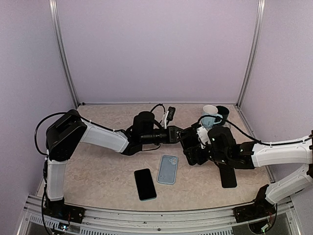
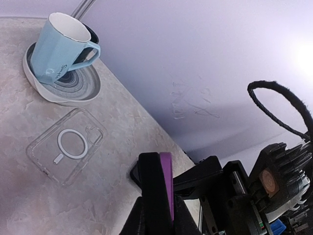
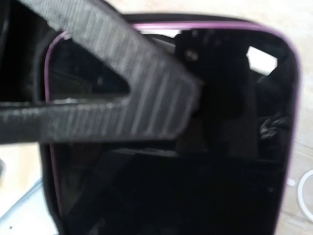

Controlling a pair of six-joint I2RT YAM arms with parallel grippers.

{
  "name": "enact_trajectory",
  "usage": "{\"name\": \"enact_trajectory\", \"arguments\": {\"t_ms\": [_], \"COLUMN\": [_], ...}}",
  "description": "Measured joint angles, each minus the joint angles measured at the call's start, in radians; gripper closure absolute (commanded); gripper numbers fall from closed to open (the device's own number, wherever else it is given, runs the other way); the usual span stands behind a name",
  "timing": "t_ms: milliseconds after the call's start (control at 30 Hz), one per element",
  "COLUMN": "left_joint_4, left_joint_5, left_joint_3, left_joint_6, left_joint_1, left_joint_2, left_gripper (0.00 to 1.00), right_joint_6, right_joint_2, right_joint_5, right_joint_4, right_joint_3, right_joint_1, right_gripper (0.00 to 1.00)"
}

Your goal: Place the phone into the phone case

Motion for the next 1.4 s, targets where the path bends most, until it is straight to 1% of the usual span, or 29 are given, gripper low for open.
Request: {"name": "enact_trajectory", "arguments": {"t_ms": [67, 100, 133, 167, 267, 300, 400, 533, 633, 700, 767, 800, 833, 967, 1000, 1033, 1067, 1167, 1200, 1233, 1267, 1300, 1333, 1400], "left_joint_4": [0.000, 0.000, 0.000, 0.000, -0.002, -0.006, -0.065, -0.172, -0.241, -0.254, -0.273, -0.290, -0.299, -0.328, -0.333, -0.344, -0.352, -0.346, -0.340, -0.336, -0.334, -0.333, -0.324, -0.303], "left_joint_5": [0.002, 0.004, 0.006, 0.008, 0.018, 0.027, 0.077, 0.124, 0.159, 0.193, 0.225, 0.241, 0.250, 0.298, 0.305, 0.311, 0.313, 0.321, 0.321, 0.319, 0.316, 0.313, 0.306, 0.282], "left_joint_3": [-0.002, -0.007, -0.013, -0.019, -0.038, -0.048, -0.089, -0.147, -0.153, -0.153, -0.151, -0.146, -0.143, -0.140, -0.140, -0.140, -0.140, -0.148, -0.151, -0.153, -0.153, -0.153, -0.153, -0.161], "left_joint_6": [0.002, 0.005, 0.006, 0.008, 0.036, 0.052, 0.143, 0.281, 0.370, 0.411, 0.454, 0.485, 0.500, 0.555, 0.562, 0.571, 0.578, 0.617, 0.617, 0.616, 0.615, 0.608, 0.603, 0.592], "left_joint_1": [-0.002, -0.003, -0.003, -0.003, -0.003, -0.002, 0.005, 0.013, 0.008, 0.003, -0.002, -0.004, -0.009, -0.022, -0.025, -0.029, -0.032, -0.038, -0.037, -0.035, -0.035, -0.035, -0.037, -0.044], "left_joint_2": [-0.004, -0.006, -0.009, -0.011, -0.026, -0.038, -0.093, -0.195, -0.293, -0.358, -0.417, -0.441, -0.454, -0.484, -0.484, -0.484, -0.484, -0.485, -0.485, -0.486, -0.488, -0.489, -0.491, -0.500], "left_gripper": [1.00, 1.00, 1.00, 1.00, 1.00, 1.00, 1.00, 1.00, 1.00, 1.00, 1.00, 1.00, 1.00, 1.00, 1.00, 1.00, 1.00, 1.00, 0.97, 0.75, 0.44, 0.16, 0.03, 0.01], "right_joint_6": [-0.014, -0.019, -0.024, -0.029, -0.046, -0.053, -0.112, -0.235, -0.319, -0.372, -0.410, -0.425, -0.440, -0.480, -0.480, -0.483, -0.484, -0.453, -0.448, -0.445, -0.442, -0.441, -0.440, -0.430], "right_joint_2": [0.000, 0.000, 0.000, 0.000, 0.000, -0.001, -0.027, -0.132, -0.176, -0.172, -0.159, -0.152, -0.148, -0.148, -0.146, -0.143, -0.138, -0.115, -0.108, -0.102, -0.098, -0.098, -0.097, -0.095], "right_joint_5": [0.003, 0.001, -0.002, -0.005, -0.036, -0.057, -0.229, -0.449, -0.612, -0.726, -0.795, -0.817, -0.831, -0.892, -0.905, -0.915, -0.932, -0.971, -0.975, -0.980, -0.982, -0.983, -0.982, -0.975], "right_joint_4": [-0.002, -0.006, -0.008, -0.010, -0.018, -0.027, -0.053, -0.045, -0.043, -0.047, -0.057, -0.064, -0.072, -0.072, -0.072, -0.072, -0.075, -0.104, -0.113, -0.119, -0.126, -0.133, -0.137, -0.137], "right_joint_3": [0.000, 0.000, 0.000, 0.000, 0.003, 0.008, 0.042, 0.073, 0.074, 0.078, 0.087, 0.095, 0.103, 0.113, 0.113, 0.113, 0.114, 0.129, 0.138, 0.146, 0.154, 0.163, 0.172, 0.186], "right_joint_1": [0.000, 0.000, 0.001, 0.001, -0.005, -0.013, -0.069, -0.134, -0.139, -0.139, -0.139, -0.139, -0.139, -0.139, -0.139, -0.139, -0.139, -0.145, -0.147, -0.148, -0.149, -0.149, -0.148, -0.148], "right_gripper": [0.73, 0.72, 0.67, 0.58, 0.07, 0.02, 0.01, 0.01, 0.01, 0.03, 0.06, 0.12, 0.21, 0.67, 0.76, 0.91, 1.00, 1.00, 1.00, 1.00, 1.00, 1.00, 1.00, 1.00]}}
